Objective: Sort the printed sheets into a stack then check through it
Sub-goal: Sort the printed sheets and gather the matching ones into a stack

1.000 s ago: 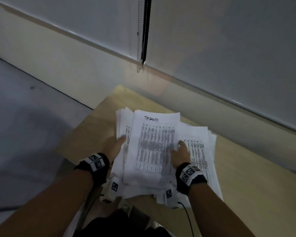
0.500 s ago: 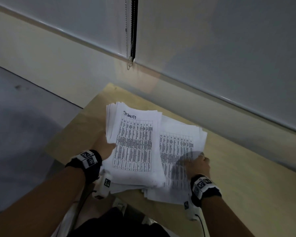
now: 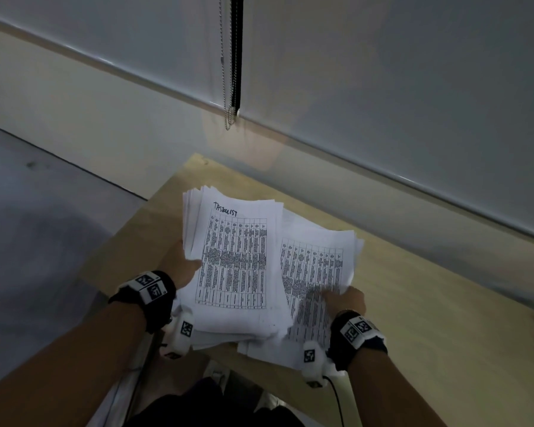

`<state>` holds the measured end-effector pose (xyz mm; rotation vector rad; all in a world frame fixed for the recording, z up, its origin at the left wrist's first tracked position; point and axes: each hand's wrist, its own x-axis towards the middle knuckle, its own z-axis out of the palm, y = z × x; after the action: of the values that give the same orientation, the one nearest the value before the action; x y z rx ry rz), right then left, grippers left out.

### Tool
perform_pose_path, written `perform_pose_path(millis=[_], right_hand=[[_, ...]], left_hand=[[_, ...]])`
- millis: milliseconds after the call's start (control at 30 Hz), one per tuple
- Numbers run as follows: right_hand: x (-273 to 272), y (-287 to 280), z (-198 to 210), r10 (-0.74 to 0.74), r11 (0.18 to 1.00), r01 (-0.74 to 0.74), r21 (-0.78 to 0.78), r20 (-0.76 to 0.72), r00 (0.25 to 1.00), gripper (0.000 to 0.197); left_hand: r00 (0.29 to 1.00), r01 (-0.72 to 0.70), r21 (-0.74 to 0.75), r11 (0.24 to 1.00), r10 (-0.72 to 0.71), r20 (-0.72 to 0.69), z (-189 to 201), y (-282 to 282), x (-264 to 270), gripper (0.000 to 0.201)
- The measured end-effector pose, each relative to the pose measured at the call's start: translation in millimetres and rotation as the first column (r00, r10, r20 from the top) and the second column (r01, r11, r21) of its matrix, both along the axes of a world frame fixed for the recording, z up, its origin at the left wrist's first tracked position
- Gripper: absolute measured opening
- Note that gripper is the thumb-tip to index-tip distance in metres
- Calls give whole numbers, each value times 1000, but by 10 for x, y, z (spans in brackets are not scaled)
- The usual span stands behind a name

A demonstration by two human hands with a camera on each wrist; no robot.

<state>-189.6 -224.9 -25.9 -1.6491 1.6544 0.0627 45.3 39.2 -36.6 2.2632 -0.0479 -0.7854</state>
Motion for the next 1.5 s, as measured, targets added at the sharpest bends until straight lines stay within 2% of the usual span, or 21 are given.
perform_pose_path(millis=[100, 167, 233, 333, 467, 533, 600, 633, 700, 767, 833, 933, 1033, 1100, 1167, 1200, 1267, 1333, 1400, 1467, 1500], right_hand=[[23, 47, 57, -13, 996, 15, -83, 25, 1000, 39], [17, 95, 77, -19, 988, 25, -150, 43, 999, 37], [13, 129, 59, 6, 974, 5, -229, 46, 999, 28], [35, 122, 91, 61, 957, -46, -288, 43, 997, 20], [57, 2, 272, 45, 963, -13, -269, 112, 993, 17], [33, -94, 331, 21, 960, 29, -277, 177, 984, 29], [24, -204, 293, -32, 981, 76, -177, 238, 971, 49], [29, -213, 269, -21, 992, 48, -119, 216, 976, 53], [45, -189, 211, 69, 997, -63, -49, 129, 989, 44], [51, -142, 228, 138, 989, -133, -66, 77, 987, 35], [64, -131, 420, 192, 969, -180, -167, 55, 980, 31], [72, -232, 908, 303, 877, -251, -409, 65, 951, 20], [94, -363, 1498, 372, 781, -209, -588, 168, 913, 11], [120, -477, 1785, 381, 737, -142, -661, 233, 895, 17], [148, -532, 1937, 367, 753, -74, -654, 322, 873, 29], [170, -522, 1947, 351, 782, -43, -621, 382, 855, 29], [256, -412, 1871, 295, 868, -15, -496, 492, 819, 16], [399, -262, 1617, 229, 943, -36, -332, 565, 793, 12], [538, -141, 1255, 191, 976, -98, -196, 540, 820, 23], [654, -70, 906, 230, 973, -192, -131, 415, 880, 37], [686, -35, 757, 252, 968, -232, -98, 345, 904, 43]], left_hand=[[1000, 14, 6, 1000, -14, 2, -35, 29, 21, 68], [1000, 21, 4, 1000, -21, 16, -10, 22, 2, 63], [1000, 13, 18, 1000, -13, 26, 5, 3, -19, 59], [1000, 17, 23, 1000, -18, 25, -6, 0, -14, 65], [1000, 12, 3, 1000, -12, 19, 23, 1, -8, 54], [1000, 17, 2, 1000, -17, 10, 41, 24, 2, 57], [1000, 29, 15, 999, -29, 2, 1, 72, 47, 67], [1000, 31, 19, 999, -31, -4, -42, 103, 78, 70], [999, 46, 11, 999, -46, -4, -67, 120, 105, 68], [998, 59, -6, 998, -59, 12, -15, 95, 95, 66], [997, 71, -19, 997, -71, 19, 37, 89, 93, 60], [997, 70, -38, 997, -69, 32, 66, 78, 87, 51], [996, 74, -58, 996, -72, 45, 57, 78, 82, 46], [997, 74, -83, 994, -71, 35, 42, 80, 96, 45], [996, 85, -119, 989, -85, 7, 62, 68, 83, 44], [995, 95, -146, 985, -97, -2, 71, 61, 60, 43], [992, 113, -211, 971, -121, -26, 106, 44, -4, 40], [989, 120, -285, 951, -138, -44, 169, 27, -86, 37], [984, 93, -343, 935, -139, -110, 229, 12, -178, 33], [955, -106, -381, 918, -12, -296, 260, 6, -228, 37], [901, -271, -400, 875, 84, -426, 258, 1, -242, 42]])
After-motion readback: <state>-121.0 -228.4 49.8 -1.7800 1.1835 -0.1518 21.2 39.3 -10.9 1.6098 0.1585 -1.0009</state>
